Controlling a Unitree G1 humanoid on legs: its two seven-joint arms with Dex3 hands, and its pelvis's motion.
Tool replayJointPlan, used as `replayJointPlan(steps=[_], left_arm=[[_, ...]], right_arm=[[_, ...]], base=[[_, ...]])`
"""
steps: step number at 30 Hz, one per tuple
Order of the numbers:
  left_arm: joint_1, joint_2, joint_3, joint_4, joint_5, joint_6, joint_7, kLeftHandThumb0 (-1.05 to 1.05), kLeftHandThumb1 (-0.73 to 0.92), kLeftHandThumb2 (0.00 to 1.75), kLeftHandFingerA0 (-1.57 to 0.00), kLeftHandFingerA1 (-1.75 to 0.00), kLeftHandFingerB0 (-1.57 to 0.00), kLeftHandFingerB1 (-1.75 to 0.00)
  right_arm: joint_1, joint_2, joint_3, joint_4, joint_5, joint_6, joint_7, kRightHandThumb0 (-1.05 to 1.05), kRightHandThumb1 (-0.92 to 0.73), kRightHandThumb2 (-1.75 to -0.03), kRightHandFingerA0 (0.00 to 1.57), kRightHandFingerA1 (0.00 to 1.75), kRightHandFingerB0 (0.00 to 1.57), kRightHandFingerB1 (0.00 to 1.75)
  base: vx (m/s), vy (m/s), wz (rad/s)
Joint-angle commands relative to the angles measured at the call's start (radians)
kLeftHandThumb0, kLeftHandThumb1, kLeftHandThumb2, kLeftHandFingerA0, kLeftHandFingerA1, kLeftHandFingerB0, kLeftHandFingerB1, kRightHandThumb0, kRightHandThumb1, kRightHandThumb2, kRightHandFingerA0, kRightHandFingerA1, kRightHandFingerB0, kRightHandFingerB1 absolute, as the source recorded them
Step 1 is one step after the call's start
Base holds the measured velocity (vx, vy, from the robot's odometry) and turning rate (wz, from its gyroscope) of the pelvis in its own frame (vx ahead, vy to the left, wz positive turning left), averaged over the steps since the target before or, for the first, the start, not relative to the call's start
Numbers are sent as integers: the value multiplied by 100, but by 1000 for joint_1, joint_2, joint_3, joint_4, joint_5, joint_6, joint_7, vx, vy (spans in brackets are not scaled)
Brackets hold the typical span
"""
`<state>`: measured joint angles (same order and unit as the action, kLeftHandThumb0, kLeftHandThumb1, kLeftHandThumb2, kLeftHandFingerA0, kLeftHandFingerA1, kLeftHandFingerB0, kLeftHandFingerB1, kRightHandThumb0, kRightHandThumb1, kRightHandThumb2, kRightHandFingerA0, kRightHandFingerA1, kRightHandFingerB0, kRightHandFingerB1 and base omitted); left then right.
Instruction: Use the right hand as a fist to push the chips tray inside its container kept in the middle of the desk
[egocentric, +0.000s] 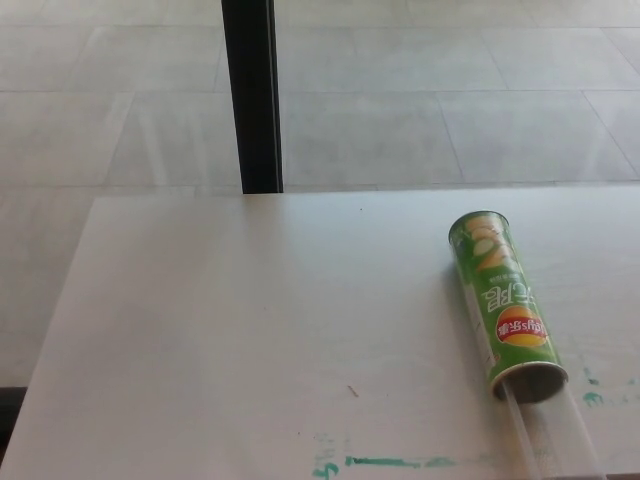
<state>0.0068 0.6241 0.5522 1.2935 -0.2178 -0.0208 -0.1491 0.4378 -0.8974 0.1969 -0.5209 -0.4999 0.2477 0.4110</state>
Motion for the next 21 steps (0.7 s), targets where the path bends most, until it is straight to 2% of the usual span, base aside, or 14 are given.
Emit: replayJointPlan(steps=[1, 2, 3, 4, 6, 7, 8, 10, 11, 12, 13, 15, 17, 21], left_arm=[[18, 5, -5, 0, -3, -7, 31, -53, 82, 65, -54, -68, -44, -51], [19, 9, -7, 1, 0, -9, 28, -54, 82, 65, -52, -62, -44, -49], [20, 10, -7, 2, 0, -12, 24, -55, 63, 98, -48, -68, -39, -59], [20, 10, -4, 2, -4, -13, 21, -54, 81, 64, -52, -65, -43, -49], [16, 9, 7, 0, -17, -2, 16, -53, 81, 64, -48, -64, -40, -49], [17, 10, 1, 0, -10, -5, 21, -53, 82, 64, -51, -67, -43, -50], [16, 11, 7, -1, -16, -6, 18, -53, 82, 65, -49, -67, -40, -50], [18, 11, 3, -1, -10, -14, 20, -52, 83, 65, -51, -66, -41, -49], [17, 11, 5, 2, -11, -14, 22, -52, 83, 65, -52, -66, -44, -49], [17, 10, 6, 3, -12, -14, 25, -52, 83, 65, -52, -66, -44, -49], [16, 14, 8, 0, -12, -15, 32, -53, 83, 65, -52, -61, -42, -47], [14, 12, 15, 2, -19, -17, 32, -53, 83, 65, -53, -63, -43, -48], [11, 10, 27, 0, -30, -11, 26, -52, 84, 65, -53, -66, -43, -50], [3, 16, 30, 2, -28, -5, 33, -53, 84, 65, -55, -64, -44, -49]], right_arm=[[-62, 52, 48, 79, -269, 81, -93, -91, -67, -61, 102, 110, 58, 66], [-66, 57, 51, 79, -271, 79, -96, -84, -50, -108, 95, 106, 44, 67], [-72, 62, 54, 79, -276, 79, -94, -91, -71, -62, 99, 112, 51, 69], [-82, 69, 57, 79, -282, 83, -92, -91, -70, -61, 104, 115, 50, 69], [-96, 84, 58, 78, -283, 87, -91, -91, -69, -61, 96, 112, 50, 70], [-104, 92, 58, 81, -285, 81, -100, -90, -68, -62, 105, 120, 52, 71], [-108, 96, 59, 77, -286, 85, -90, -89, -69, -61, 86, 115, 48, 69], [-125, 108, 61, 75, -292, 90, -79, -88, -68, -61, 94, 112, 48, 68], [-136, 124, 59, 77, -291, 90, -84, -86, -48, -98, 92, 108, 47, 71], [-142, 134, 59, 77, -293, 94, -83, -86, -48, -98, 92, 108, 47, 71], [-159, 149, 60, 89, -281, 69, -99, -86, -68, -61, 103, 117, 45, 70], [-166, 173, 58, 88, -282, 71, -96, -88, -71, -61, 91, 113, 39, 71], [-162, 197, 53, 86, -281, 56, -106, -89, -71, -62, 106, 112, 40, 70], [-156, 239, 46, 90, -265, 41, -111, -89, -68, -61, 108, 112, 41, 75]], base=[[0, 0, 0], [0, 0, 0], [0, 0, 0], [0, 0, 0], [0, 0, 0], [0, 0, 0], [0, 0, 0], [0, 0, 0], [0, 0, 0], [0, 0, 0], [0, 0, 0], [0, 0, 0], [0, 0, 0], [0, 0, 0]])
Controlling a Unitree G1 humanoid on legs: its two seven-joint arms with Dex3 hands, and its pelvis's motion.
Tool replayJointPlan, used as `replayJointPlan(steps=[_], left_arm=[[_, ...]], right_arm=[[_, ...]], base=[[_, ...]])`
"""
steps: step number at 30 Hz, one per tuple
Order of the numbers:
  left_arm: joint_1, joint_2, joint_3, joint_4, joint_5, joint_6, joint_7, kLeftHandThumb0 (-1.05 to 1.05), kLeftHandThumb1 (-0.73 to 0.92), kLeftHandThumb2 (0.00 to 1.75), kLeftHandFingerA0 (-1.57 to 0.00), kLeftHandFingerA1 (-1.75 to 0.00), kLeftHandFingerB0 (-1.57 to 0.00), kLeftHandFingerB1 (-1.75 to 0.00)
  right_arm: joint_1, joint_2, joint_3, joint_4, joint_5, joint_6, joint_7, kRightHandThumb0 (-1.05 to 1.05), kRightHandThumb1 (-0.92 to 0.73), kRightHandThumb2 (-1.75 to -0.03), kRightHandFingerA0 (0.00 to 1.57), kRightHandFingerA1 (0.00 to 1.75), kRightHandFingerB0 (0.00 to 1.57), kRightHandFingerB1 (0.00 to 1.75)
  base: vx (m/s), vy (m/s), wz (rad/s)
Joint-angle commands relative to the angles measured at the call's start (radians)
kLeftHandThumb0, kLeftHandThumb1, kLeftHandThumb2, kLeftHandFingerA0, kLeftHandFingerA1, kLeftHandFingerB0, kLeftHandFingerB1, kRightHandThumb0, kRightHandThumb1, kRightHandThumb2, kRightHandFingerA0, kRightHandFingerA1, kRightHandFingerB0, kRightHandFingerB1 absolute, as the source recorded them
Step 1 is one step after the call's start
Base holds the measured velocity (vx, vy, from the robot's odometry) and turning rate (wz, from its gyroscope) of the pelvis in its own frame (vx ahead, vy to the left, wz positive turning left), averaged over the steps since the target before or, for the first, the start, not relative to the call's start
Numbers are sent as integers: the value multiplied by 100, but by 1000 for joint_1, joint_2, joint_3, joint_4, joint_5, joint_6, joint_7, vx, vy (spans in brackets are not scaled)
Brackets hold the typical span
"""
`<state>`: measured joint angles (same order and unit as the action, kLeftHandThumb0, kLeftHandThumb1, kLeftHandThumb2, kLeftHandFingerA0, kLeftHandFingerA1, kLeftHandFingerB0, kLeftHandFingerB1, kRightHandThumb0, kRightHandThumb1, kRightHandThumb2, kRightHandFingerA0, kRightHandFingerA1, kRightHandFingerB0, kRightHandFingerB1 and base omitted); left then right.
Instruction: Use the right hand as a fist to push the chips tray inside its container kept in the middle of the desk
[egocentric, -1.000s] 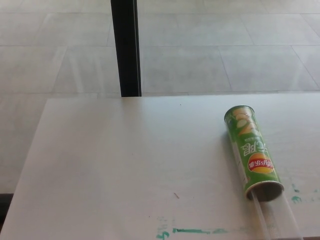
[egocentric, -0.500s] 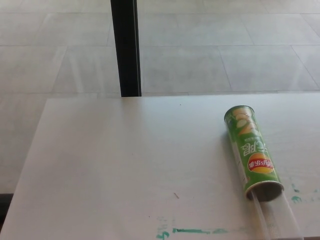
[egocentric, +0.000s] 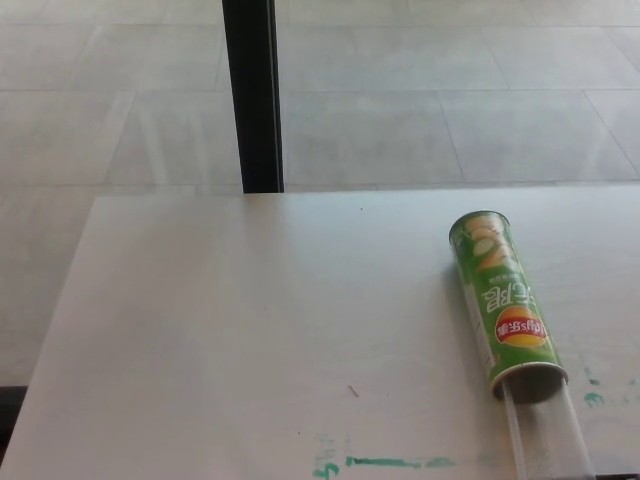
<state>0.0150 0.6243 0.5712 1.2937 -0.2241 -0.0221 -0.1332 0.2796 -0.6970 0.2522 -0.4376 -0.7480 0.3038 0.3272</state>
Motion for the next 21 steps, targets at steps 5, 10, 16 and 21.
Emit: replayJointPlan(steps=[5, 10, 16, 21], left_arm=[[-5, 14, 17, -1, -26, -11, 13, -54, 83, 65, -52, -66, -42, -49], [-7, 8, 9, -4, -22, -9, 21, -54, 84, 65, -54, -64, -45, -50], [-2, 9, 0, -6, -19, -17, 20, -55, 84, 65, -58, -65, -46, -50], [-6, 8, -2, -7, -22, -14, 25, -55, 84, 65, -55, -64, -44, -49]], right_arm=[[13, 29, -16, 12, -53, -23, -27, -89, -70, -62, 107, 111, 44, 73], [18, -1, -2, 1, -138, 23, 41, -91, -72, -62, 98, 121, 43, 71], [66, -32, -31, 14, -181, 38, 57, -87, -67, -61, 103, 104, 57, 69], [42, -72, -32, -7, -260, 123, 251, -83, -48, -102, 81, 88, 50, 67]], base=[[0, 0, 0], [0, 0, 0], [0, 0, 0], [0, 0, 0]])
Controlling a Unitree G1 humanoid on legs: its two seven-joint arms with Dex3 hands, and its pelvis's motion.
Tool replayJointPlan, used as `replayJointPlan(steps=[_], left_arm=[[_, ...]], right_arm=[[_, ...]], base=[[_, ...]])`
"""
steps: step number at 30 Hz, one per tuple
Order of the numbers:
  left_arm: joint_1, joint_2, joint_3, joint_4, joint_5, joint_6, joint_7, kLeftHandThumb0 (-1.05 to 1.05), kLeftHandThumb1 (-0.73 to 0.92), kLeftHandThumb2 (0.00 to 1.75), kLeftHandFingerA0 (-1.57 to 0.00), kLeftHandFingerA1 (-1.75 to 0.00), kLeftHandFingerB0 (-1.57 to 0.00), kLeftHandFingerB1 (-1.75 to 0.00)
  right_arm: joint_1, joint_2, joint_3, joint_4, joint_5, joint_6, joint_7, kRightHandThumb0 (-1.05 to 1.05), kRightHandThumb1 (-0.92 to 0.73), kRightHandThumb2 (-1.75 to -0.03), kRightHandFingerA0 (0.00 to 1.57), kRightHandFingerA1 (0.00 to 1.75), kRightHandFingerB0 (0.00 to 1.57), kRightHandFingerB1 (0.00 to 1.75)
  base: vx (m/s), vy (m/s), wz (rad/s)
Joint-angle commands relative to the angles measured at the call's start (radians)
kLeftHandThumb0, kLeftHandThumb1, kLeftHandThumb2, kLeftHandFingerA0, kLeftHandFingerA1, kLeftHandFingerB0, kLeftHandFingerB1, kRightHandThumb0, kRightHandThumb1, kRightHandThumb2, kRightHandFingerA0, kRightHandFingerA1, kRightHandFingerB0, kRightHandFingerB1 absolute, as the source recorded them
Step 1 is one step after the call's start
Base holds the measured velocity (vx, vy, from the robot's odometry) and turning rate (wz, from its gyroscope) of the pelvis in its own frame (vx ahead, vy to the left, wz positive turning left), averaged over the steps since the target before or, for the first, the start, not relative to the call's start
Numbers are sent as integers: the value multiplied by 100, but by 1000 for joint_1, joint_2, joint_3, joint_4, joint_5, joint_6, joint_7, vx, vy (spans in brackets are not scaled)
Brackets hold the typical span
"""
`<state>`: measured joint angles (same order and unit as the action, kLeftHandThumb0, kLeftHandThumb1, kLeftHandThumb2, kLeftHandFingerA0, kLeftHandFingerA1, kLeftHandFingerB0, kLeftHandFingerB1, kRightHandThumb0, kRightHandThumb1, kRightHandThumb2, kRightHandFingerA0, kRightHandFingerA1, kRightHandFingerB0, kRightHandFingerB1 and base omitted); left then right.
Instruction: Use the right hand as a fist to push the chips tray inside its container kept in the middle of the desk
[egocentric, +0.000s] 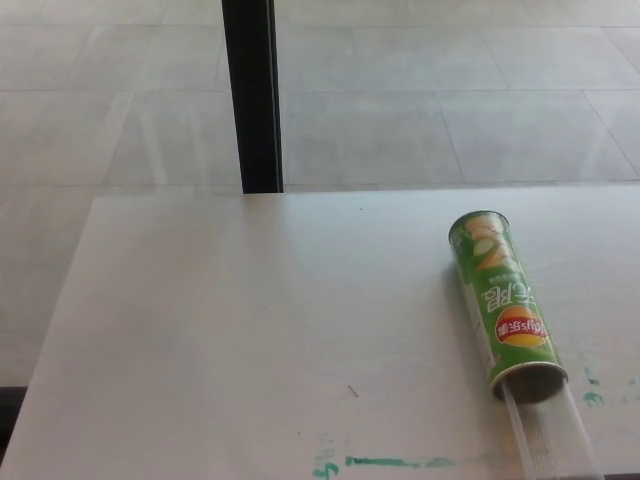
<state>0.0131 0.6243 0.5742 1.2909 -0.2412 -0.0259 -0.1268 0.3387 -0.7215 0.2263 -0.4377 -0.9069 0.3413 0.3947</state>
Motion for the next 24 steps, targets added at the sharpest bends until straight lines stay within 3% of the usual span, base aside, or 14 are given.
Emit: replayJointPlan(steps=[1, 2, 3, 6, 7, 11, 13, 14, 15, 16, 20, 21, 23, 24], left_arm=[[-4, 8, -1, -3, -9, -7, 13, -55, 84, 65, -53, -64, -43, -50], [-4, 8, 2, -2, -13, -6, 10, -54, 84, 65, -54, -65, -45, -51], [-6, 7, 8, -1, -18, -3, 12, -54, 84, 65, -54, -65, -44, -51], [-7, 7, 4, -1, -14, -9, 14, -54, 84, 65, -55, -65, -44, -49], [-6, 8, -3, -2, -7, -13, 12, -55, 84, 65, -54, -65, -43, -50], [-5, 9, -2, -4, -9, -11, 12, -54, 84, 65, -55, -66, -46, -51], [-15, 13, -1, -3, -11, -5, 12, -55, 84, 65, -53, -62, -43, -49], [-17, 14, -5, -9, -7, -6, 12, -55, 85, 66, -51, -63, -41, -49], [-17, 14, -5, -9, -7, -6, 12, -55, 85, 66, -51, -63, -41, -49], [-14, 12, -1, -12, -12, -10, 7, -56, 85, 66, -52, -65, -42, -50], [-16, 14, 0, -7, -13, -6, 11, -54, 85, 65, -52, -64, -43, -50], [-17, 13, 2, -3, -15, -8, 14, -56, 84, 65, -52, -62, -42, -49], [-20, 15, 1, -1, -14, -2, 21, -55, 84, 65, -53, -62, -43, -49], [-20, 14, 3, -2, -17, -3, 24, -55, 84, 65, -53, -62, -45, -50]], right_arm=[[-18, -54, -12, -5, -93, 85, 196, -85, -47, -100, 80, 86, 54, 70], [-23, -64, -11, -6, -97, 88, 223, -88, -62, -61, 80, 84, 53, 65], [-33, -82, -6, -9, -110, 98, 276, -85, -59, -60, 81, 78, 58, 63], [-37, -89, -20, -38, -86, 126, 344, -82, -60, -59, 91, 82, 66, 65], [-34, -85, -25, -68, -83, 140, 370, -83, -59, -59, 83, 81, 73, 63], [-10, -72, -47, -120, -63, 132, 358, -87, -62, -59, 84, 77, 72, 62], [3, -76, -47, -179, -69, 96, 355, -90, -69, -61, 84, 76, 70, 59], [13, -64, -50, -216, -60, 86, 347, -90, -51, -107, 86, 79, 72, 67], [15, -61, -52, -221, -61, 86, 350, -90, -51, -107, 86, 79, 72, 67], [19, -55, -51, -237, -69, 79, 343, -93, -68, -61, 98, 82, 78, 61], [47, -28, -45, -304, -85, 65, 355, -95, -71, -62, 101, 84, 77, 62], [76, -22, -33, -336, -116, 52, 351, -94, -51, -102, 107, 91, 76, 65], [87, -19, -31, -356, -128, 46, 369, -93, -51, -106, 114, 94, 80, 68], [90, -22, -39, -371, -115, 47, 392, -94, -72, -62, 106, 85, 77, 59]], base=[[0, 0, 0], [0, 0, 0], [0, 0, 0], [0, 0, 0], [0, 0, 0], [0, 0, 0], [0, 0, 0], [0, 0, 0], [0, 0, 0], [0, 0, 0], [0, 0, 0], [0, 0, 0], [0, 0, 0], [0, 0, 0]])
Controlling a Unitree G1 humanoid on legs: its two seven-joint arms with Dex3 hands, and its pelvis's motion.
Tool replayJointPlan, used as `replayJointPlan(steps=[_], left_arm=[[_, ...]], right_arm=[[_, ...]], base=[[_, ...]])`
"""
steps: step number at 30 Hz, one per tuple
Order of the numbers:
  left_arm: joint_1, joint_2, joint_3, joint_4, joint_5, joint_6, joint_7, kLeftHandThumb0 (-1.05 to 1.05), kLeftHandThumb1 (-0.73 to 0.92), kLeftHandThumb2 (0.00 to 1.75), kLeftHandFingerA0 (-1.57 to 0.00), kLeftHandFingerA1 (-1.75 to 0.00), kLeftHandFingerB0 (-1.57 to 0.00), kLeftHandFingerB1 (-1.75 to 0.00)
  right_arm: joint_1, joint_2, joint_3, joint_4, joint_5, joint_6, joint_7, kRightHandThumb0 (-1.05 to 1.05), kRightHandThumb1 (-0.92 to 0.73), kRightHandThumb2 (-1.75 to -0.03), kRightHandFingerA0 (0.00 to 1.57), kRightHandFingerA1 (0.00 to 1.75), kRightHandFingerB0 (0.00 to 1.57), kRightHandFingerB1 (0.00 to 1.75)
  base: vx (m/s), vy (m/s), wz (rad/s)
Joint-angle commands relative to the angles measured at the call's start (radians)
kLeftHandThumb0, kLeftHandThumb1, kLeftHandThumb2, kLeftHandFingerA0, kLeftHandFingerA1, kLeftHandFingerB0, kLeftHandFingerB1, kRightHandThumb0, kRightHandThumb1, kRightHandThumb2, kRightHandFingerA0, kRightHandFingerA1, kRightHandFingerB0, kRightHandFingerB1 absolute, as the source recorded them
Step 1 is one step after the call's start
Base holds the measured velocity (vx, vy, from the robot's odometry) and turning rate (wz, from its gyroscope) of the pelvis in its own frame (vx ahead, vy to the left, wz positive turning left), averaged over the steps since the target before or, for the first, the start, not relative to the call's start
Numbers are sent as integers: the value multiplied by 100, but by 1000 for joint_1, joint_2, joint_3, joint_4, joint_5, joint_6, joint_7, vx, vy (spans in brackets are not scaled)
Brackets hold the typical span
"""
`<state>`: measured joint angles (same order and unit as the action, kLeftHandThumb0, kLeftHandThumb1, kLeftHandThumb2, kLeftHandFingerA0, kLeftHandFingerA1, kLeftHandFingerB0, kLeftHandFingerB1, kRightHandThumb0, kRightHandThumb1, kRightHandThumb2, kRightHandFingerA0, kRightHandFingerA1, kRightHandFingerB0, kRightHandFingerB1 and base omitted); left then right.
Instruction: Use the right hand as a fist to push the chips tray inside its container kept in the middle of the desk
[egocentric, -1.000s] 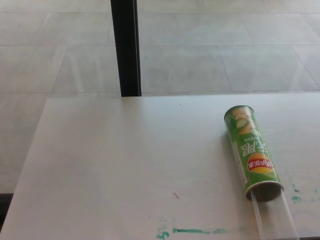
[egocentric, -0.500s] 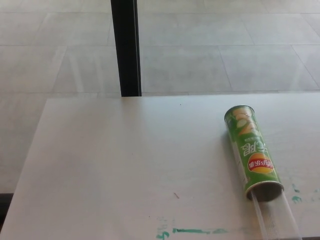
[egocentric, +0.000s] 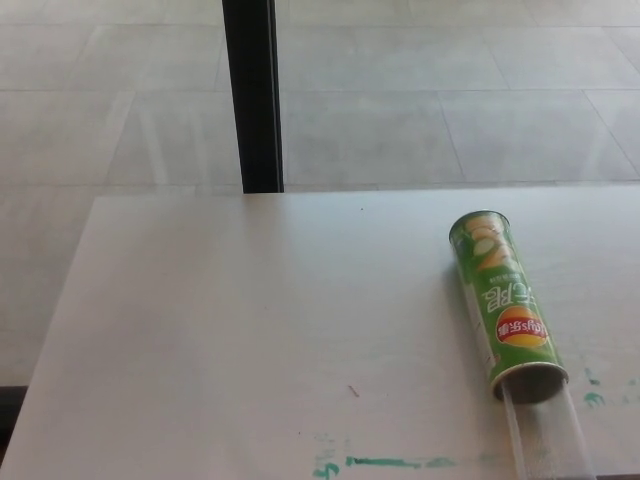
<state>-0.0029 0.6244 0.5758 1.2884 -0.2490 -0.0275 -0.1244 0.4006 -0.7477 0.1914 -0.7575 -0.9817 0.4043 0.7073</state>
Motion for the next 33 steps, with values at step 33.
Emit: replayJointPlan(steps=[33], left_arm=[[-1, 15, -17, -12, -12, -4, 15, -56, 85, 65, -53, -65, -43, -50]], right_arm=[[-68, 182, -8, 48, -115, -119, 35, -95, -74, -63, 88, 101, 53, 67]], base=[[0, 0, 0]])
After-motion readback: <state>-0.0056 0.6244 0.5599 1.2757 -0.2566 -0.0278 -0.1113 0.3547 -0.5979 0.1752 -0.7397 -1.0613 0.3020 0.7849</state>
